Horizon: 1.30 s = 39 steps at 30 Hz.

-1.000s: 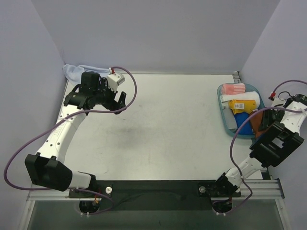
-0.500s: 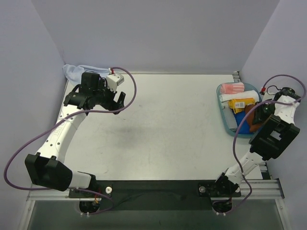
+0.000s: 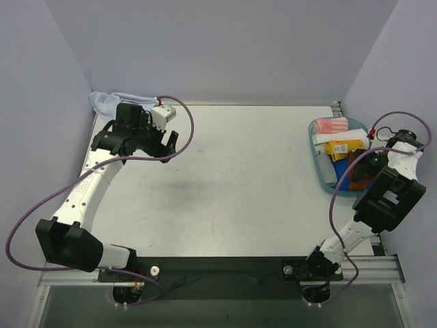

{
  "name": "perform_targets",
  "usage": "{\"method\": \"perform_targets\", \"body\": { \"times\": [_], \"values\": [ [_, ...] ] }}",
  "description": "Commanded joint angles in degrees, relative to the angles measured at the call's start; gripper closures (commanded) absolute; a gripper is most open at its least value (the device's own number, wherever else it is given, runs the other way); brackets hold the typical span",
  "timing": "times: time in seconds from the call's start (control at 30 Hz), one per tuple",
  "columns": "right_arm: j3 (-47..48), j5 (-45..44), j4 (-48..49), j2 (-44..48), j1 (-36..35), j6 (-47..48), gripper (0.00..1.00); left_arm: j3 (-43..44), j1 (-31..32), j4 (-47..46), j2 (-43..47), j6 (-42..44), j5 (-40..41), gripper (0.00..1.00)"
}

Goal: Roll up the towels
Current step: Place the rolled towel into the container, then move the towel to the center of the board

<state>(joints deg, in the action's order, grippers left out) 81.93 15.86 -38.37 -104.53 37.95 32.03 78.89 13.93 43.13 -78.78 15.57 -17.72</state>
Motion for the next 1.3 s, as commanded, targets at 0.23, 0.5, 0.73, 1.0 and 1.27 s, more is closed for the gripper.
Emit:
{"method": "perform_targets", "body": {
  "times": [0.23,0.5,0.73,1.0,1.27],
  "values": [
    [4.3,2.5,-8.6,10.1,0.3,-0.1,0.06,2.7,-0.7,-1.4,-1.5,-6.0,1.8,0.03],
    [3.9,9.5,-14.5,19.4,-4.7,1.3,0.0,8.8,-7.0,-6.1,-10.3,-4.2,11.6,0.03],
    [0.4,5.8,-15.0,26.9,-19.6,-0.3,0.0,24.5,-12.3,-6.9,-30.4,4.8,17.1,0.03],
    [1.1,2.8,-15.4,25.3,-28.6,-5.8,0.0,48.8,-13.7,-6.5,-53.6,4.5,21.1,0.1],
    [1.1,2.2,-15.8,23.8,-31.2,-7.5,0.0,58.7,-13.6,-5.2,-66.1,4.4,24.5,0.24]
  ]
}}
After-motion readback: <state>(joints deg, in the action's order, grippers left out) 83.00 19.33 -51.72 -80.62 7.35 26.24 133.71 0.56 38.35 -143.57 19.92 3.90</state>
